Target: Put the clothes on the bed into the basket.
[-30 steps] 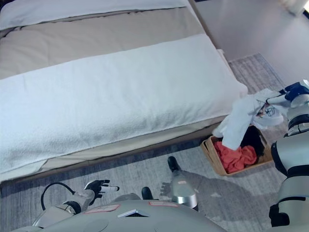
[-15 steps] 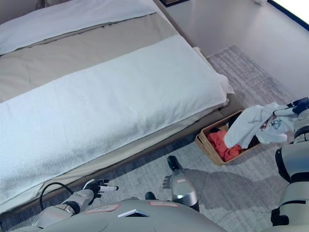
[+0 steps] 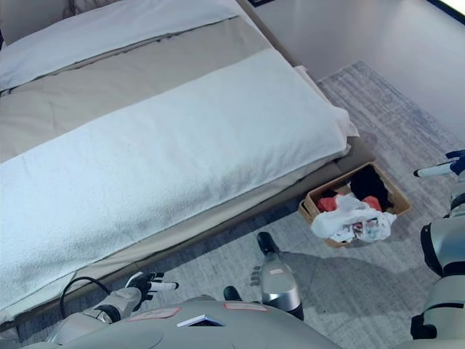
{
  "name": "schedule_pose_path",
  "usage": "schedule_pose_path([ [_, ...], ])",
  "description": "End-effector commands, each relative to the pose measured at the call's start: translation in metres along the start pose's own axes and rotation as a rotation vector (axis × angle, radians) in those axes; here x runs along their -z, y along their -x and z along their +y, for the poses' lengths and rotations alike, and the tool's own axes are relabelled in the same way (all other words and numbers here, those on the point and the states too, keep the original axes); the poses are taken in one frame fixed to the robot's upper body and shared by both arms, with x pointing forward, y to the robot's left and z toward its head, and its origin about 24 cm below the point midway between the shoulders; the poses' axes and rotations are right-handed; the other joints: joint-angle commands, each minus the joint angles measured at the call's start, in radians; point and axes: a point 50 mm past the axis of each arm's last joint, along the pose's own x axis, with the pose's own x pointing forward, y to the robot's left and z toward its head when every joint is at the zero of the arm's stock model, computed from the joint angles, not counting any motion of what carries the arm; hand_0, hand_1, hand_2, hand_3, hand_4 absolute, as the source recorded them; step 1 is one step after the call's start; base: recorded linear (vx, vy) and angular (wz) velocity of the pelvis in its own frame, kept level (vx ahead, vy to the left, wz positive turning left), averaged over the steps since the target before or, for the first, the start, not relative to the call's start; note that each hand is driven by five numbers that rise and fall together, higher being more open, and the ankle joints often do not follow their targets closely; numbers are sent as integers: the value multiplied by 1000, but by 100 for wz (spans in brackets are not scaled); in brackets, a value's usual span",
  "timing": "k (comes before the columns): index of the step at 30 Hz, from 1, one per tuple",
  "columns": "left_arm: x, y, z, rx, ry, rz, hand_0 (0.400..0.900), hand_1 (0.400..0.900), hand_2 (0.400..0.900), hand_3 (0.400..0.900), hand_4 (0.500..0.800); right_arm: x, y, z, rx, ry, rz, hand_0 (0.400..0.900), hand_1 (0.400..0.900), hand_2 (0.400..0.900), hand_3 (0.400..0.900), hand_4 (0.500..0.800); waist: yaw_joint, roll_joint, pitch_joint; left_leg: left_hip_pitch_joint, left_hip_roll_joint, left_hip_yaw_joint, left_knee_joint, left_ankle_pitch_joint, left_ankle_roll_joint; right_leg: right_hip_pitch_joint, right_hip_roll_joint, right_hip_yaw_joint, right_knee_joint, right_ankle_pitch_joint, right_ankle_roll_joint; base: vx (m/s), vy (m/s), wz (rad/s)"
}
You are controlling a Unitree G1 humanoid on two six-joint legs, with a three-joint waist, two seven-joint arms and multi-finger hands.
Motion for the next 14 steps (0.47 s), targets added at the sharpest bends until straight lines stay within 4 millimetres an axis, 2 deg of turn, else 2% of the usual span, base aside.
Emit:
schedule_pose_path([
  [1,17,3,24,-73,-2,59,900,900,900,900,800,-14,9,-55,171,-6,-65,900,900,900,900,800,23,-3,-4,-28,14,-91,84,-96,-4,2,-24,15,79,23,45,12,-24,9],
  [14,13,2,23,-68,-18,51,900,900,900,900,800,-7,7,-46,150,-14,-51,900,900,900,900,800,45,-16,-5,-33,24,-108,75,-84,-16,6,-31,-10,80,12,34,4,-15,7],
])
